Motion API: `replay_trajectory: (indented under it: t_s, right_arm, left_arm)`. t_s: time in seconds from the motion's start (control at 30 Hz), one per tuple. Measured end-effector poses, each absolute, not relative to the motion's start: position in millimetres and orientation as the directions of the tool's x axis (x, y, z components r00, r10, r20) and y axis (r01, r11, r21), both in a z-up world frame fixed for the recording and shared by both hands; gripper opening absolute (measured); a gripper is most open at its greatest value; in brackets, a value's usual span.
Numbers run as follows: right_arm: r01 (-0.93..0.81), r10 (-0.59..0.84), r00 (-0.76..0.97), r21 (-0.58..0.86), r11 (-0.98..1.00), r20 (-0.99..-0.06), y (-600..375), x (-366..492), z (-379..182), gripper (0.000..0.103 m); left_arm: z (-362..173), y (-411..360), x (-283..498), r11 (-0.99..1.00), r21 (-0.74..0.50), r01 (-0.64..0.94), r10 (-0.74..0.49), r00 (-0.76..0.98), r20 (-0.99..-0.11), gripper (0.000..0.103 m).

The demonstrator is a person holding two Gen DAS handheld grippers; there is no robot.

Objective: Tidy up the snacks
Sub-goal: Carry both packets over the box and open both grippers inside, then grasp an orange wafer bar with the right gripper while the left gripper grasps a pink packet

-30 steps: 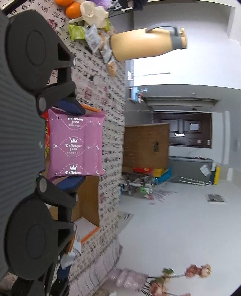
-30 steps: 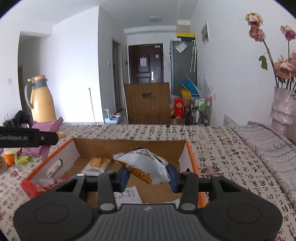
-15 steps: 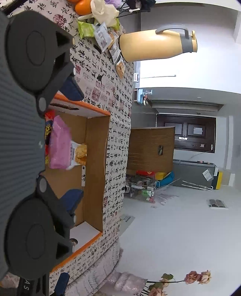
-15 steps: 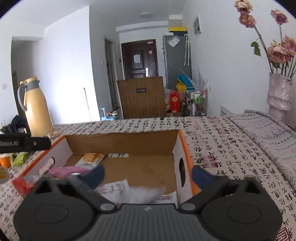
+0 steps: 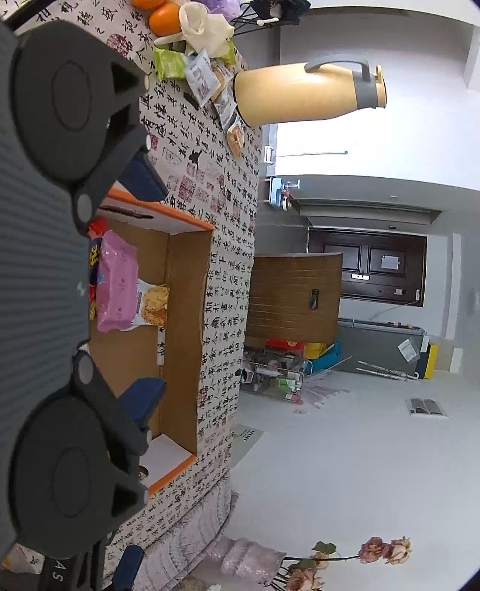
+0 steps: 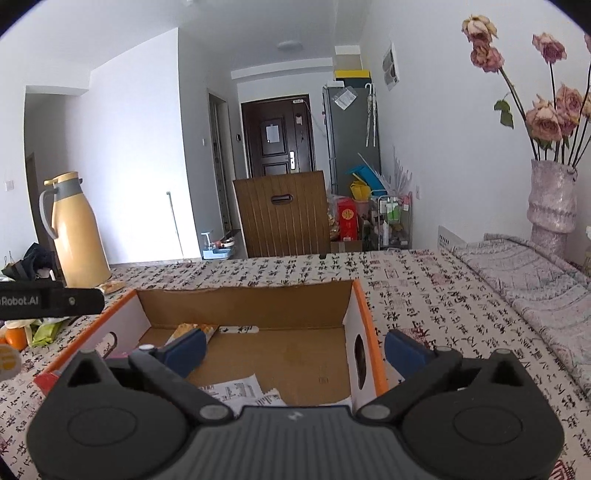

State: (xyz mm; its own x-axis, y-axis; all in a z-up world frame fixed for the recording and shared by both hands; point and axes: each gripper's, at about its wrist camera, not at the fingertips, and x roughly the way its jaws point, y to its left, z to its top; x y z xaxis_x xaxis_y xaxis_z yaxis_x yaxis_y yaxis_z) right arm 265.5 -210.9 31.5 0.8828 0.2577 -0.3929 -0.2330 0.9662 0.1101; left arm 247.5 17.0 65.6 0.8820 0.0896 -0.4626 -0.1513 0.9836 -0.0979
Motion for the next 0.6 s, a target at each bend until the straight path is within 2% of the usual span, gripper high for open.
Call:
replay_trajectory:
  t_s: [0.3,0.6]
  right_arm:
    - [-0.225,0.240,0.901,0.083,0.971,-0.363,-215,231,50,0.103]
    - [-0.236,0.243,0.884,0.068,0.969,-0.400,-217,187,41,0.103]
  left_arm:
    - [78,18,215,0.986,-0.091,-0.139,0.086,0.893,-0.441,0.103]
    - [66,22,173,0.989,-0.088,-0.115,0.062,0.885,-0.462,0.103]
